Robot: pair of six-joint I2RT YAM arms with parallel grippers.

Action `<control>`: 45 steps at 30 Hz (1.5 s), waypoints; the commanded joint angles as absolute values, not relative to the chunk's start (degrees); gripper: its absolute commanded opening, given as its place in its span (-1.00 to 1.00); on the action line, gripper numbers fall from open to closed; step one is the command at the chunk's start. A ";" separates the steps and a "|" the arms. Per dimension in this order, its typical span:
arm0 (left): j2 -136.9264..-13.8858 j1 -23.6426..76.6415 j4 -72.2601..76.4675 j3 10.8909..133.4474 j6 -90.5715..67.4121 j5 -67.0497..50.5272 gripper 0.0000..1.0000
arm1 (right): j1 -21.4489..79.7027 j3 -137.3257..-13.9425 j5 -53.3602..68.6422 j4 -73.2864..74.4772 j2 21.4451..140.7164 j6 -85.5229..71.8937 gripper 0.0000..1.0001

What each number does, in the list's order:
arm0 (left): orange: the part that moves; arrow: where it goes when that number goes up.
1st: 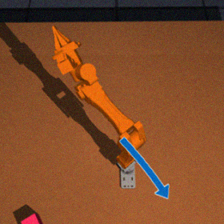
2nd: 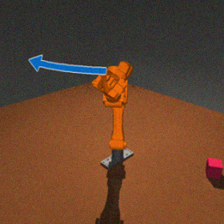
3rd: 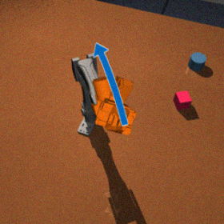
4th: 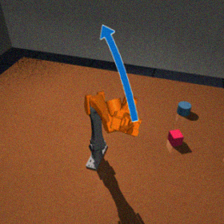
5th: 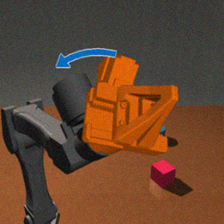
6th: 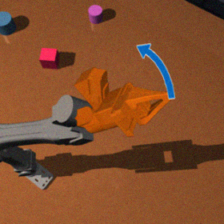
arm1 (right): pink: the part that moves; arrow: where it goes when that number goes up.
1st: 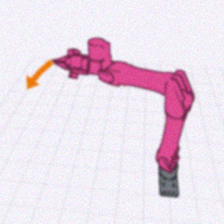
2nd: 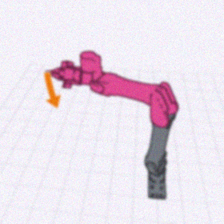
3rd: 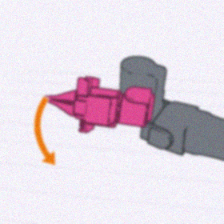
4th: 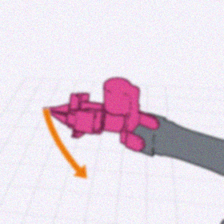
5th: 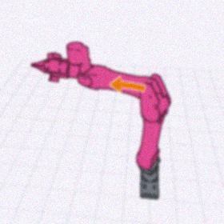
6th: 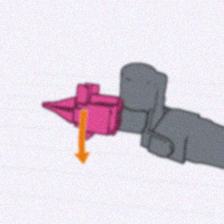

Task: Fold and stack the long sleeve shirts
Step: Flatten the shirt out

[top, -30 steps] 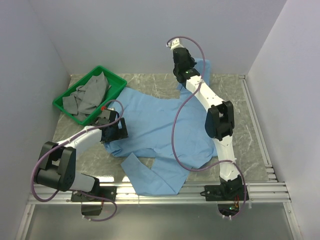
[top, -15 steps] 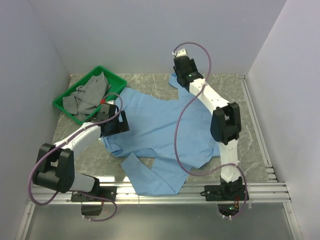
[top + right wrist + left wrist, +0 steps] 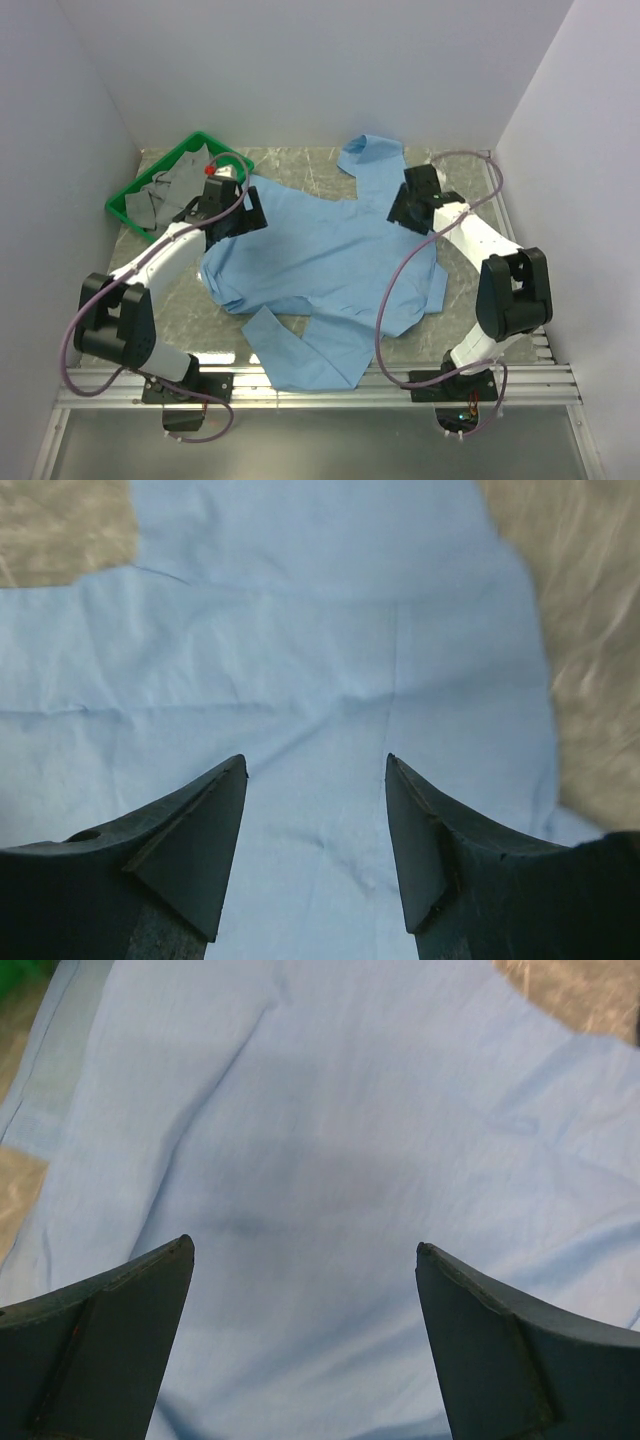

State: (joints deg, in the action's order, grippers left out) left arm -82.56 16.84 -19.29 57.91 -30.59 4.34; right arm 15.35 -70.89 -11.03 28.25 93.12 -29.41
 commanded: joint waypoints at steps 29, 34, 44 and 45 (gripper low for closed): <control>-122.34 17.93 -10.72 86.65 -35.06 -5.09 0.99 | -12.91 -77.95 -2.54 31.37 113.46 -47.99 0.47; -125.85 17.93 -8.44 90.26 -37.26 -7.47 0.99 | -18.10 -80.24 -5.27 32.08 114.26 -47.20 0.49; -124.02 18.02 -2.29 96.24 -34.72 -5.81 0.99 | -9.96 -79.21 -6.32 31.81 102.14 -39.64 0.49; -121.66 18.02 -2.20 95.20 -34.37 -5.28 0.99 | -8.45 -77.10 -6.59 32.43 99.43 -39.46 0.49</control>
